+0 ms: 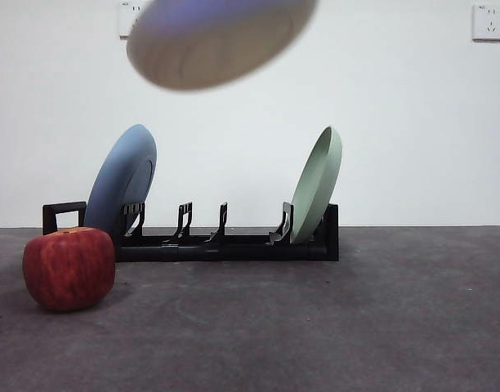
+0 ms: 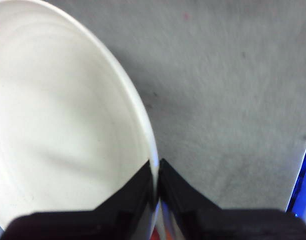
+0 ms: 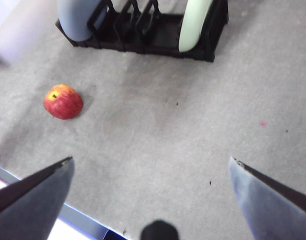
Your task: Take the yellow plate from the plate rack,put the plate on the table,take the apple from the table,put the apple in the plate
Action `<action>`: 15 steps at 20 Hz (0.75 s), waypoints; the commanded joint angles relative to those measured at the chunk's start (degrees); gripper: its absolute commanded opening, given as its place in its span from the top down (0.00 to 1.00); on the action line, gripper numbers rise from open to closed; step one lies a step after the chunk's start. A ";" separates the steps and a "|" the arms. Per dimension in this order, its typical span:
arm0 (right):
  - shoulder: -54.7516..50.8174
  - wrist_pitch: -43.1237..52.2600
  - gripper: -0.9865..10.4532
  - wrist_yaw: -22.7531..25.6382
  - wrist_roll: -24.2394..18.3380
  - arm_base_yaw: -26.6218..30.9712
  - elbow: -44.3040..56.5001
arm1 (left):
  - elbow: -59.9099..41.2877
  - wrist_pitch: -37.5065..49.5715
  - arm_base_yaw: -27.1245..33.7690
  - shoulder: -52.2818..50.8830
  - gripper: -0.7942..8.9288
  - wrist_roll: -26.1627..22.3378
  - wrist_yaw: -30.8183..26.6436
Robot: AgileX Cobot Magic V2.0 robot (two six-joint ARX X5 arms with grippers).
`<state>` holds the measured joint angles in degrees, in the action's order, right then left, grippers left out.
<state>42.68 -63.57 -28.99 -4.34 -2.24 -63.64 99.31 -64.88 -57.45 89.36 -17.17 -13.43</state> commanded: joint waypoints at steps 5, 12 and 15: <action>-4.33 0.09 0.45 -0.26 -0.17 -0.04 -0.39 | -21.73 16.20 -7.69 0.15 0.92 3.96 -4.87; -4.70 0.31 0.45 -2.54 0.22 -0.04 -0.39 | -36.24 29.90 -10.16 1.09 0.92 5.57 -10.60; -4.70 0.50 0.44 -2.56 0.50 -0.04 -0.39 | -37.33 31.71 -10.29 3.72 0.92 5.20 -11.08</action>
<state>38.02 -63.51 -31.38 -4.27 -2.24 -63.90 62.76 -33.58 -67.55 92.44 -12.14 -24.08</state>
